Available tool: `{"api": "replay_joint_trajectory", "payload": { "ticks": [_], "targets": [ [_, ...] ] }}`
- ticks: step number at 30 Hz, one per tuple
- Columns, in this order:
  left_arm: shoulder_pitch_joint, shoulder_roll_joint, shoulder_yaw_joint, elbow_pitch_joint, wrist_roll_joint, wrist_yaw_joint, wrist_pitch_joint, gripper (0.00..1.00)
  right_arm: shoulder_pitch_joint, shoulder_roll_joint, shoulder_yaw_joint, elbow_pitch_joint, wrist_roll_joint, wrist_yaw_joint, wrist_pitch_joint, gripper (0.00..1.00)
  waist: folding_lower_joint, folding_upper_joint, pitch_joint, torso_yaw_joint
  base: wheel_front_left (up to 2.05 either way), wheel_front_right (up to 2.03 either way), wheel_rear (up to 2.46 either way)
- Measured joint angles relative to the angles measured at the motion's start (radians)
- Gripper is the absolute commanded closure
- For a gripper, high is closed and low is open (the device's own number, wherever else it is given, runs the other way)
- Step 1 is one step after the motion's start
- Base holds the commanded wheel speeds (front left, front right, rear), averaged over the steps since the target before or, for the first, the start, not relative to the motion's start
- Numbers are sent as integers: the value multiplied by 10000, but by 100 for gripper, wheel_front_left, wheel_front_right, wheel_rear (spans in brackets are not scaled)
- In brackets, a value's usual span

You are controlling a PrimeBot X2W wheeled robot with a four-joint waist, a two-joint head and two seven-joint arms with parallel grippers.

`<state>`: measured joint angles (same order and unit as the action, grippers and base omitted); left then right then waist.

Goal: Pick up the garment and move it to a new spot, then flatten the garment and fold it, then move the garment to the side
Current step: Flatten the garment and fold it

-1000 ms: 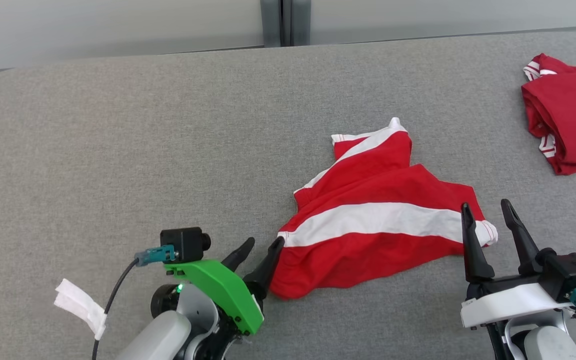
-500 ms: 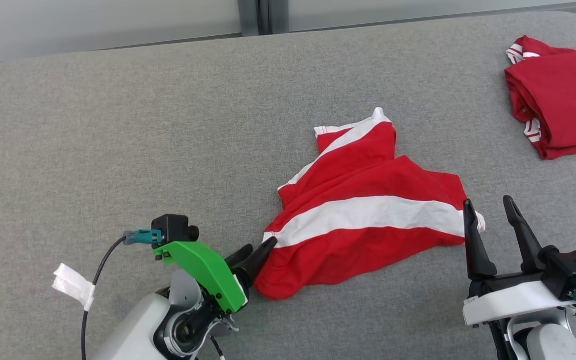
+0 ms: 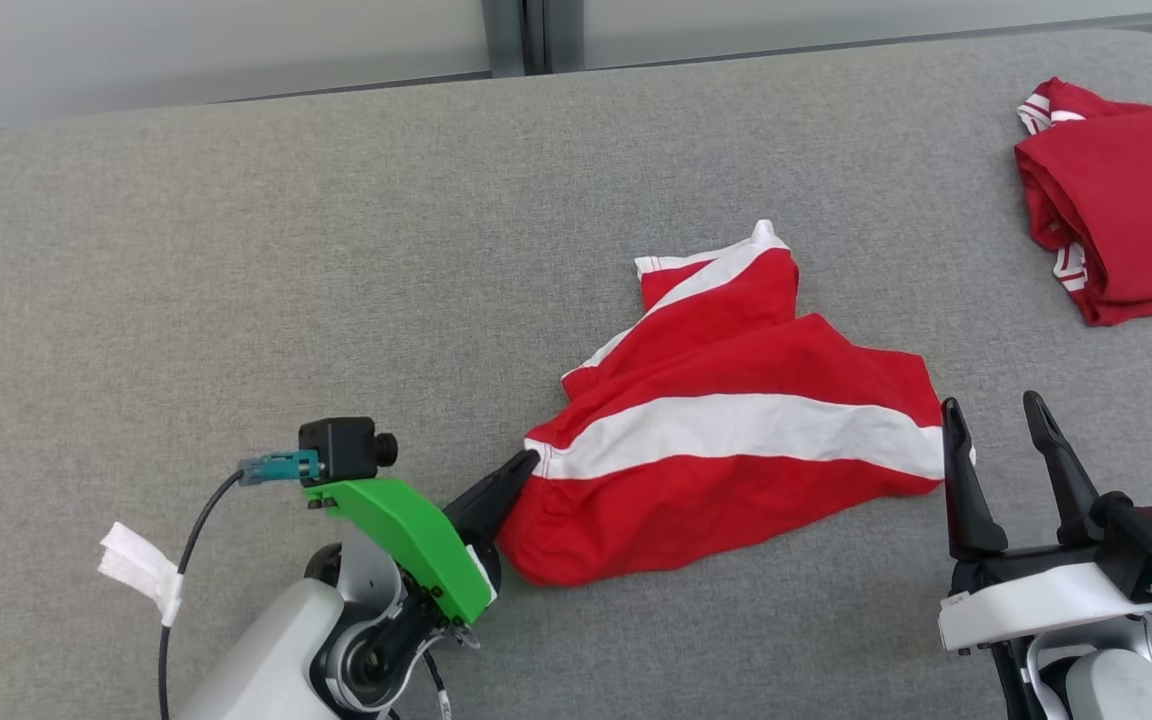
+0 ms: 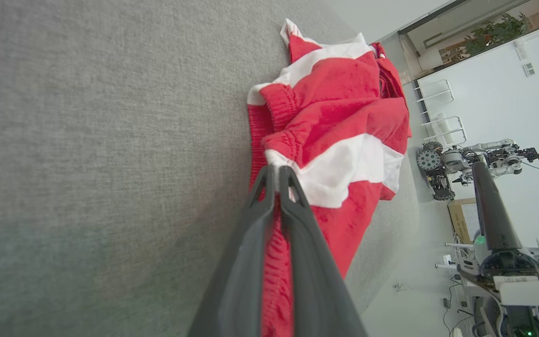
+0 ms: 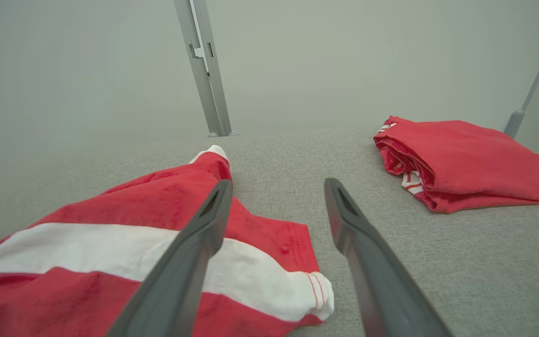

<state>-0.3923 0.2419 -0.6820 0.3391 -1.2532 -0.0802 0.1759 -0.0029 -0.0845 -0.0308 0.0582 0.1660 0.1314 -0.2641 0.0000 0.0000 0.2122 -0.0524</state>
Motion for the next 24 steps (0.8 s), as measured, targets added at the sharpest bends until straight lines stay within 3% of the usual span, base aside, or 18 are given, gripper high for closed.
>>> {"api": "replay_joint_trajectory", "payload": {
  "ticks": [9,15,18,24],
  "targets": [
    [803,842,297,-1083,792,-255,-1710,100,259,-268,489,809,635,0,0,0,0,0,-256,387,0,0,0],
    [1163,1243,633,-1206,658,-265,-1950,100,-39,-564,1177,1689,2823,0,0,0,0,0,-252,675,0,0,0],
    [1157,1290,673,-1151,662,-263,-1962,100,-552,-1271,2105,2207,4362,-2,0,0,0,0,-154,728,0,0,0],
    [934,1285,642,-930,732,-251,-1887,100,-1679,-3432,4268,2313,7444,-4,527,0,0,0,18,861,0,0,0]
  ]
}}
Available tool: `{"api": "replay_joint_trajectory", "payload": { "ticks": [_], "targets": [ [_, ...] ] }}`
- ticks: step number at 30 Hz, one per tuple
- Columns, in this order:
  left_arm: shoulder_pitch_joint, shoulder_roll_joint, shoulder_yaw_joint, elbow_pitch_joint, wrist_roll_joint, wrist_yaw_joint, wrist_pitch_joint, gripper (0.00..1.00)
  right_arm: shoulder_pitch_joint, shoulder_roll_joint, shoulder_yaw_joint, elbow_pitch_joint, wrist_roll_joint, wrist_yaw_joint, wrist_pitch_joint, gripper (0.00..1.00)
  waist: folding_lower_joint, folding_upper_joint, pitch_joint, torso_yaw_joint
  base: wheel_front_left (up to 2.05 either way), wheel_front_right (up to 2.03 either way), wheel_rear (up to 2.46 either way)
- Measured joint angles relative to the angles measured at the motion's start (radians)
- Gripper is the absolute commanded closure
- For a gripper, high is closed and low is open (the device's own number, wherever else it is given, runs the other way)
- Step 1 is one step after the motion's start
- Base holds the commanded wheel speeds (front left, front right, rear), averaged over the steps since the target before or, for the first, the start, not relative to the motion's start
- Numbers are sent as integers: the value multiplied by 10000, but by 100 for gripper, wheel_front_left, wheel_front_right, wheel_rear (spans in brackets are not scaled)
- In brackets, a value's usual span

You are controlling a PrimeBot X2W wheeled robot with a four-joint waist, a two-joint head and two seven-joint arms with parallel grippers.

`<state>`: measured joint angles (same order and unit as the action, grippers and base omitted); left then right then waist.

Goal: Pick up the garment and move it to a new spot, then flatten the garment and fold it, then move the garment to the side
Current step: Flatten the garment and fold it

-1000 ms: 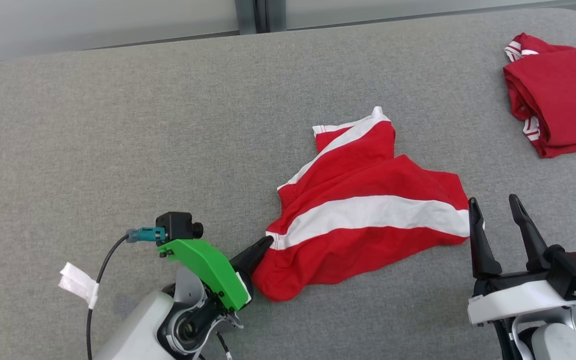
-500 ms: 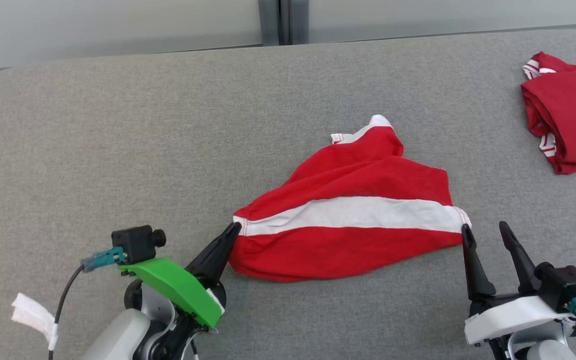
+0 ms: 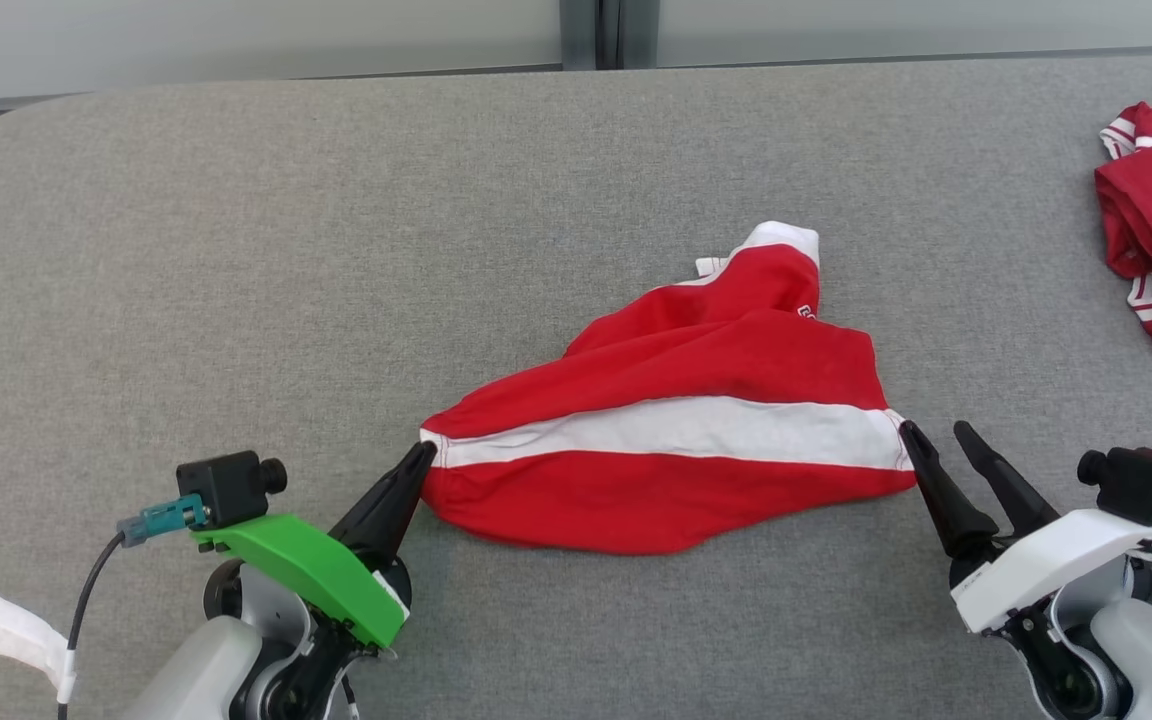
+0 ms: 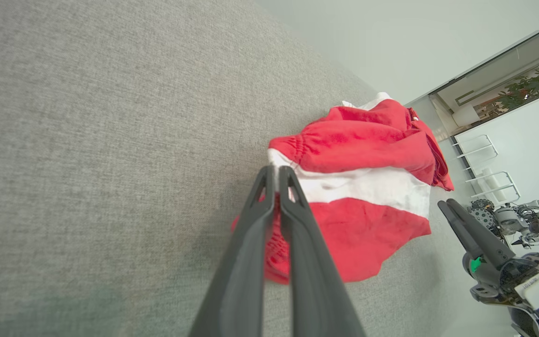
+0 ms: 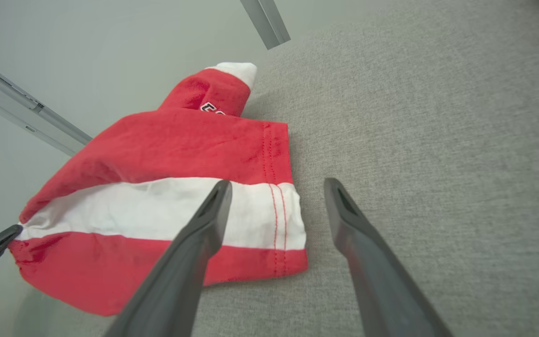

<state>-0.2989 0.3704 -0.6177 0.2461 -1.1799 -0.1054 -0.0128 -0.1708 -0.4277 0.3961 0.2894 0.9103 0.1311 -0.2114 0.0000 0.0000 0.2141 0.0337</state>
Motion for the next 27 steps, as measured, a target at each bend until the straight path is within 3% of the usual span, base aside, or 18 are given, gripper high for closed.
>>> {"api": "replay_joint_trajectory", "payload": {
  "ticks": [3,10,12,15,19,20,21,27],
  "targets": [
    [-143,-12,-17,157,29,0,25,100,-321,-773,840,-81,1143,-2,307,0,0,0,86,64,0,0,0],
    [-471,-142,-119,376,77,-17,42,100,-921,-1381,2004,-19,3045,-2,798,0,0,0,279,208,0,0,0],
    [-534,-176,-169,449,92,-50,42,100,-1019,-1463,2245,-38,3432,-2,744,13,0,0,318,278,0,0,0],
    [-595,-203,-205,531,92,-90,38,100,-1038,-1643,2552,-92,3820,-2,587,55,0,0,358,346,0,0,0],
    [-601,-224,-257,663,90,-113,23,100,-1076,-1891,2815,-249,4174,-2,209,73,0,0,332,371,0,0,0],
    [-601,-224,-265,685,88,-132,15,100,-1076,-1935,2888,-299,4222,-2,140,82,0,0,320,368,0,0,0],
    [-601,-226,-270,708,88,-134,12,100,-1076,-1979,2959,-364,4261,-2,52,100,0,0,306,357,0,0,0],
    [-605,-201,-280,709,88,-173,-165,100,-1078,-2263,3012,-802,4349,-2,-374,100,0,0,204,272,0,0,0]
  ]
}}
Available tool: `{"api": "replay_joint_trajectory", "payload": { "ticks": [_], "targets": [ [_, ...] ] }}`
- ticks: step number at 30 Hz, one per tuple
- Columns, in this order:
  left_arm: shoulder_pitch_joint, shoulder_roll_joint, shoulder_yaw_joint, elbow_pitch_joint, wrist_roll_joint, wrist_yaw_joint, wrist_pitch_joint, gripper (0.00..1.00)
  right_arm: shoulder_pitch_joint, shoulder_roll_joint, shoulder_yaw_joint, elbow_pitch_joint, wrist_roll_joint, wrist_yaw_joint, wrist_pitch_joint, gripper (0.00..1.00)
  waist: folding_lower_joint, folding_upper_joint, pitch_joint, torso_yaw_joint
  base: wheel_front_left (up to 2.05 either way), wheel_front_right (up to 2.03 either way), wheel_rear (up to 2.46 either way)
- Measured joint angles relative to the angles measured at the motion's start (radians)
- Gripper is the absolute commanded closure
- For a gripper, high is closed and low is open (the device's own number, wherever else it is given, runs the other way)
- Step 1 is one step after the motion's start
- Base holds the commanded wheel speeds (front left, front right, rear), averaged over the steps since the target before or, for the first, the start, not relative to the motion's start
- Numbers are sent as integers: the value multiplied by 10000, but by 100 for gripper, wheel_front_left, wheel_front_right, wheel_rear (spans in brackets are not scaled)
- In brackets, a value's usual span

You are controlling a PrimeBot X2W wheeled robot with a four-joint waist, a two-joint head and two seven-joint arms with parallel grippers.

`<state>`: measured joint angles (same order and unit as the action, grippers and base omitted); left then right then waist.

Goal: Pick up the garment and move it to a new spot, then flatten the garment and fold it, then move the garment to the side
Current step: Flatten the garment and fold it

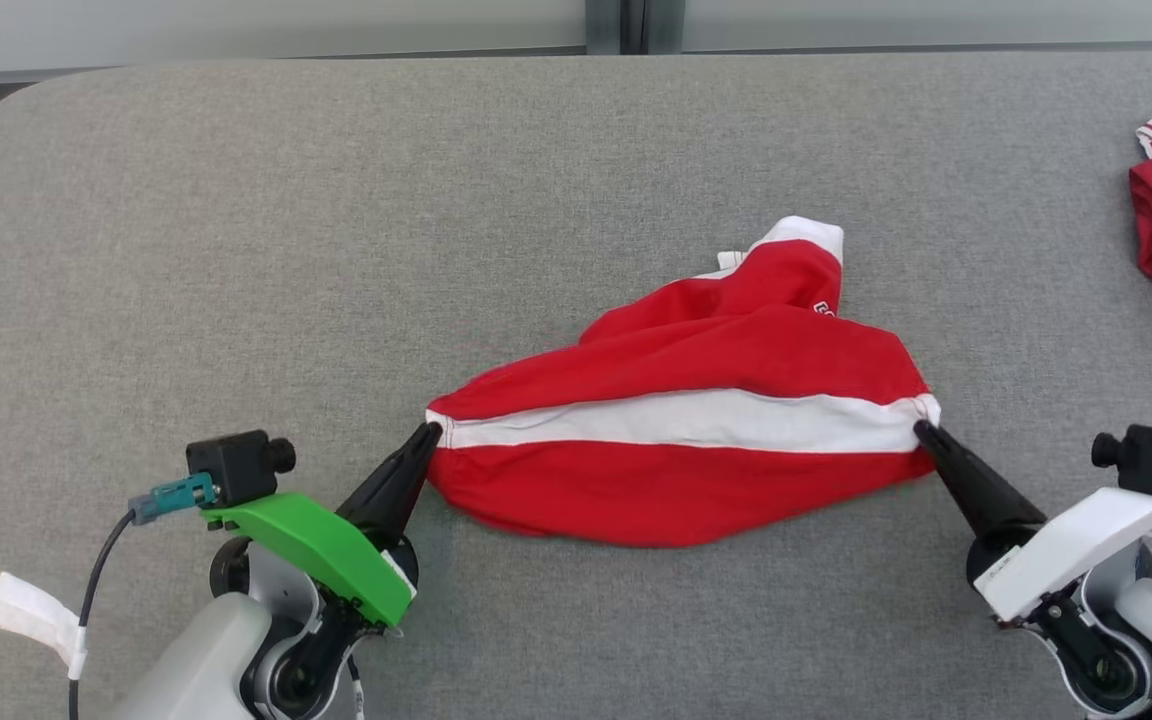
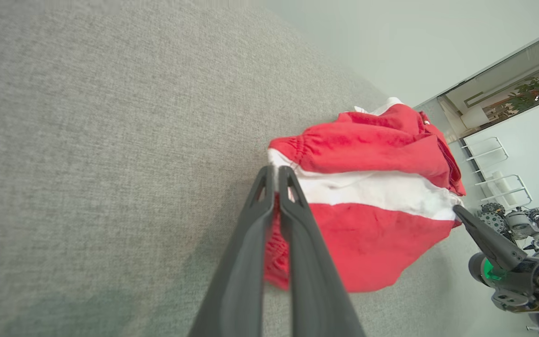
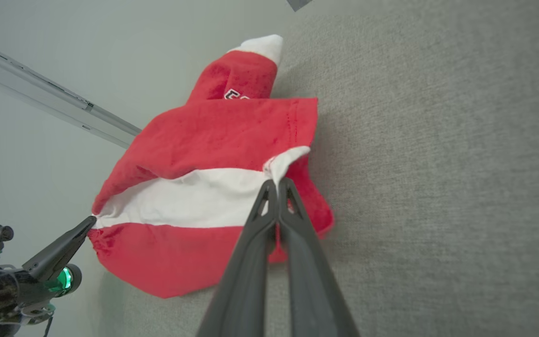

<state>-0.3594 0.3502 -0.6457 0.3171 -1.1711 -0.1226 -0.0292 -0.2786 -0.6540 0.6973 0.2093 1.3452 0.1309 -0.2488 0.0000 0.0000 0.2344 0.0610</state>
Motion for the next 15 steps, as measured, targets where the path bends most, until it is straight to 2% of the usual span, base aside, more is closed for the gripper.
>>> {"api": "replay_joint_trajectory", "payload": {
  "ticks": [4,9,12,15],
  "targets": [
    [-107,84,176,-527,-12,-13,-311,100,4,-320,-788,-734,-27,0,-96,100,0,0,-110,-89,0,0,0],
    [-920,56,589,-2247,-424,35,-84,100,14,-715,-3302,-2481,-648,0,-138,100,0,0,-209,-200,0,0,0],
    [-1994,42,934,-3302,-846,359,548,100,-447,-1110,-4119,-3398,-972,-2,-140,100,0,0,-142,-296,0,0,0],
    [-3498,38,1400,-3877,-1191,853,1175,100,-1632,-1580,-4474,-3835,-1139,-2,-140,100,0,0,60,-414,0,0,0]
  ]
}}
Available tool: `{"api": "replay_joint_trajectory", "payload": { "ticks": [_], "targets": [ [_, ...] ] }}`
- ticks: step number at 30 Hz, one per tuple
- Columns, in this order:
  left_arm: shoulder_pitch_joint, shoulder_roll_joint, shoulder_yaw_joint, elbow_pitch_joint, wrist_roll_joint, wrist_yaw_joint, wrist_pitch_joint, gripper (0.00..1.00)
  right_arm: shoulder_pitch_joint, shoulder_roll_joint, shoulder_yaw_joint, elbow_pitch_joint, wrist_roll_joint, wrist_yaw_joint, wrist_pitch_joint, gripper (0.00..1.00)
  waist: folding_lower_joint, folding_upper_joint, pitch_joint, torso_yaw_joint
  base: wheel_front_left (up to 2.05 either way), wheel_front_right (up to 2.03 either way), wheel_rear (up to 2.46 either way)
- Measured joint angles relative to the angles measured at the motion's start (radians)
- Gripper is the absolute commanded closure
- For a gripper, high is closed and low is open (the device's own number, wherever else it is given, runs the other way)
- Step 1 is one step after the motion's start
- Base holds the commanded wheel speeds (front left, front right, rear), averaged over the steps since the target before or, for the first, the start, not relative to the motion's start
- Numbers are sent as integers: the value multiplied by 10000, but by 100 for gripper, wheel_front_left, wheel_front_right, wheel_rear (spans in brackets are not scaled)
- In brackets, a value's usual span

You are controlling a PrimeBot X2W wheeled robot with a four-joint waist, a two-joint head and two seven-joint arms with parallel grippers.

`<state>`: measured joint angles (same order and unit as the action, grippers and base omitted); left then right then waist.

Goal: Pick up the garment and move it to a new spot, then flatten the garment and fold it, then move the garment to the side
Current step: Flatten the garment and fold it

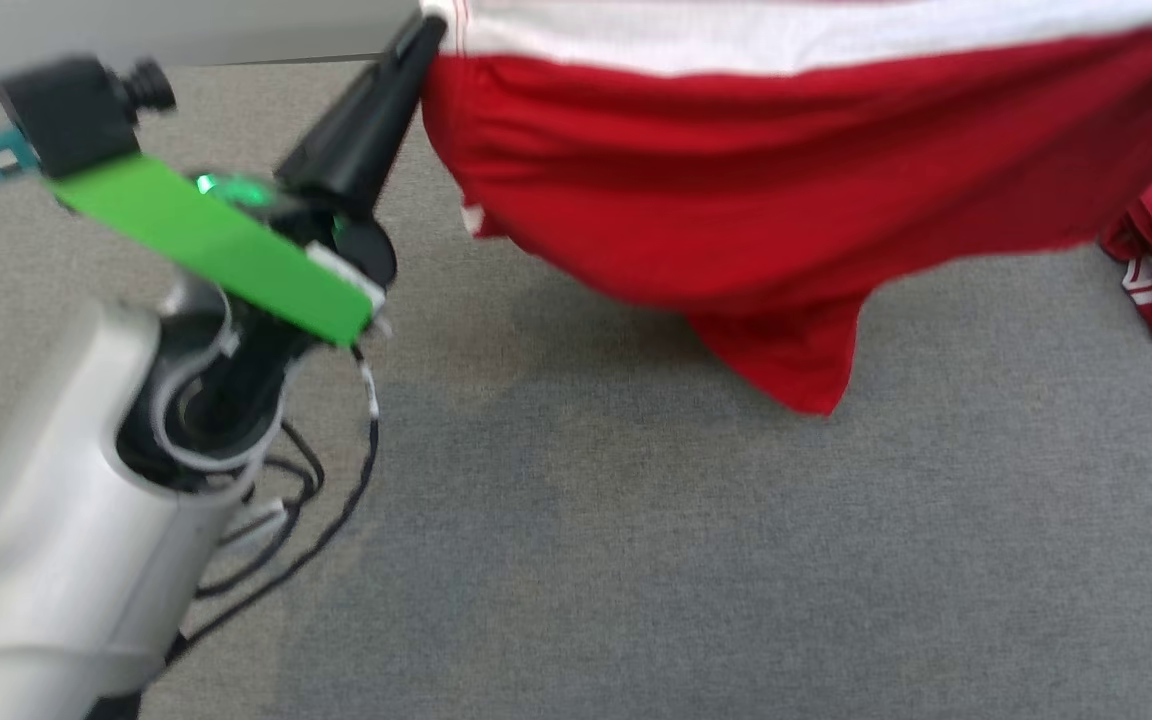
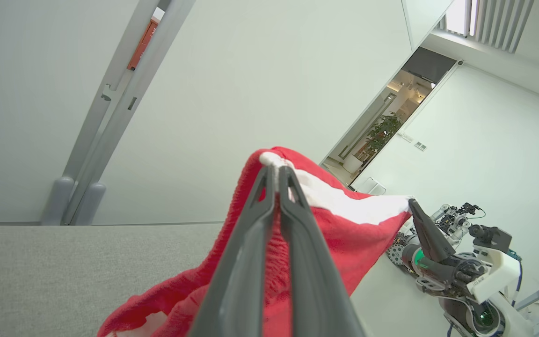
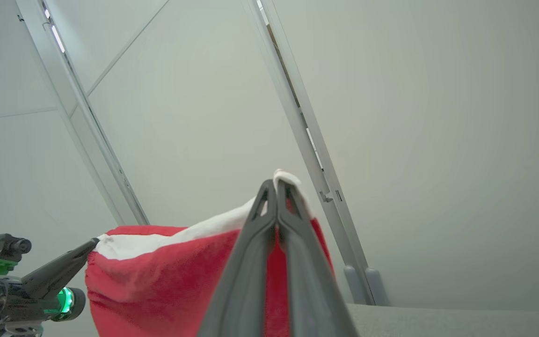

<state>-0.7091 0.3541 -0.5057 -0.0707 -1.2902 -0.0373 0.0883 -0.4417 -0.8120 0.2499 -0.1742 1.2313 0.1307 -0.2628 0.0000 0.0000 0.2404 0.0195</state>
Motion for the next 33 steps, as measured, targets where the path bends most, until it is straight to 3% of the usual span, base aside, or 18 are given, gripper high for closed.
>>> {"api": "replay_joint_trajectory", "payload": {
  "ticks": [3,7,9,12,17,20,23,28,33],
  "targets": [
    [-1842,63,44,222,656,433,449,100,-1681,38,-67,104,219,2,8,100,0,0,335,-124,0,0,0],
    [-4110,-466,-13,1540,1246,562,581,100,-4378,267,370,1657,-378,2,228,100,0,0,961,-320,0,0,0],
    [-5184,-817,-63,2341,1613,437,339,100,-5686,550,539,2587,-857,-2,219,100,0,0,1310,-421,0,0,0],
    [-6756,-1306,-194,3501,2441,-198,-529,100,-7595,1060,518,3710,-1582,0,75,100,1,0,1935,-599,0,0,0],
    [-8076,-1825,-349,4521,3237,-819,-2541,100,-8748,1379,-84,3848,-2299,0,4,100,1,1,2853,-891,0,0,0],
    [-7953,-1770,-756,4452,3338,-897,-3181,100,-8390,1429,-376,3152,-2197,0,2,100,1,0,3290,-1050,0,0,0],
    [-6898,-1327,-1356,3609,2980,-905,-3417,100,-7171,1371,-435,2337,-1772,0,2,100,0,0,3575,-1179,0,0,0],
    [-3689,-242,-2174,2314,2431,-903,-3494,100,-3820,915,-21,899,-993,0,2,100,0,0,3449,-1231,0,0,0],
    [-477,334,-3260,1411,2293,-905,-3503,100,-134,702,-144,199,-771,-2,2,100,0,0,2946,-1185,0,0,0]
  ]
}}
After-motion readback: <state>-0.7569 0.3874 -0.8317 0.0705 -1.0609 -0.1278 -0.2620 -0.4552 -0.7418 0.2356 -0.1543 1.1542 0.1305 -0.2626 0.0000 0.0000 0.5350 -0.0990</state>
